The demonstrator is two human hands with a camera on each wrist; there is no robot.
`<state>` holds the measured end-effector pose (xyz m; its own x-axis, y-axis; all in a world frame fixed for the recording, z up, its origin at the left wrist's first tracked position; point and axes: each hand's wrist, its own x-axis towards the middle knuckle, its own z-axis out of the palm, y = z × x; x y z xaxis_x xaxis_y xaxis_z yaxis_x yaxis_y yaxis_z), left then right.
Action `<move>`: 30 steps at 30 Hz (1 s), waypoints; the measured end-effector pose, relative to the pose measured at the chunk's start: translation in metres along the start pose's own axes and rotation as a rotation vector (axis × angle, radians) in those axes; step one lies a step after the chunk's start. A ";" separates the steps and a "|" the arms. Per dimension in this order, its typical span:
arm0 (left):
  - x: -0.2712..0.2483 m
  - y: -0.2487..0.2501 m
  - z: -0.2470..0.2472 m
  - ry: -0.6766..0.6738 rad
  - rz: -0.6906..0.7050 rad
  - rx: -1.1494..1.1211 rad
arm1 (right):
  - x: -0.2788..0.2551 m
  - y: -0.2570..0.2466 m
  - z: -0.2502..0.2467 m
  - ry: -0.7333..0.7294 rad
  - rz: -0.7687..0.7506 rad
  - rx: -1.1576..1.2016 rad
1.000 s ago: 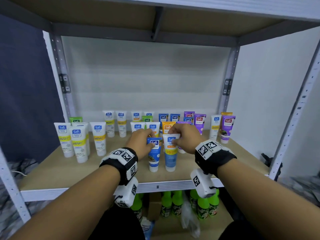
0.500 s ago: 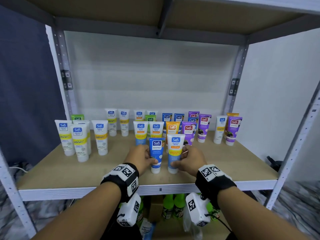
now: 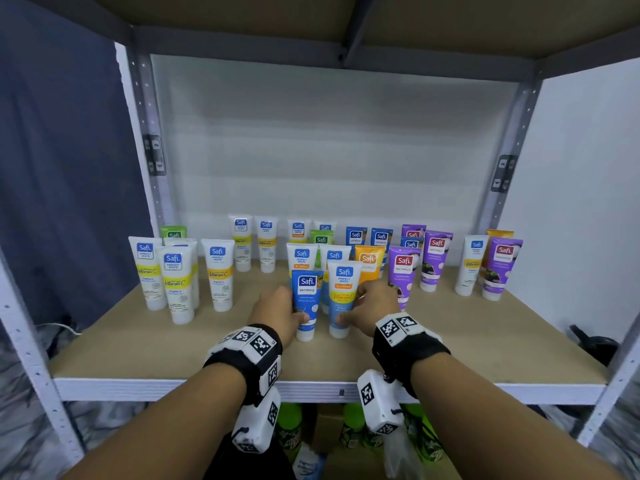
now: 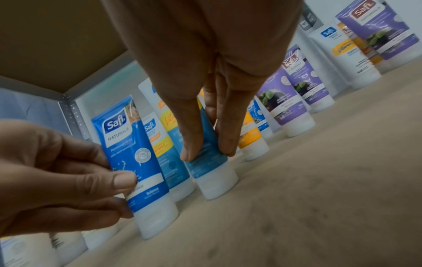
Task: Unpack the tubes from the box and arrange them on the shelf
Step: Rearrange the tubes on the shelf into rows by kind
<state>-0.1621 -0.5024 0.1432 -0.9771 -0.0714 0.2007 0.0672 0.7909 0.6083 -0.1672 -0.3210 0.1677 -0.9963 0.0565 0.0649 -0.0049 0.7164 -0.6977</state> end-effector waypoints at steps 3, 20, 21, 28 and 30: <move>0.004 -0.004 0.001 0.002 -0.007 -0.013 | 0.009 -0.007 0.007 0.012 0.019 -0.048; 0.009 -0.013 0.004 0.005 0.010 -0.027 | 0.022 -0.017 0.015 0.003 0.051 -0.050; 0.009 -0.013 0.004 0.001 0.007 -0.028 | 0.022 -0.017 0.015 0.003 0.052 -0.050; 0.009 -0.013 0.004 0.012 0.035 -0.010 | 0.020 -0.018 0.013 -0.003 0.054 -0.042; 0.009 -0.013 0.003 0.005 0.033 -0.024 | 0.019 -0.018 0.012 -0.005 0.048 -0.037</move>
<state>-0.1723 -0.5117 0.1346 -0.9732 -0.0488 0.2249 0.1042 0.7778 0.6198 -0.1868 -0.3413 0.1732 -0.9957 0.0880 0.0287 0.0458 0.7384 -0.6728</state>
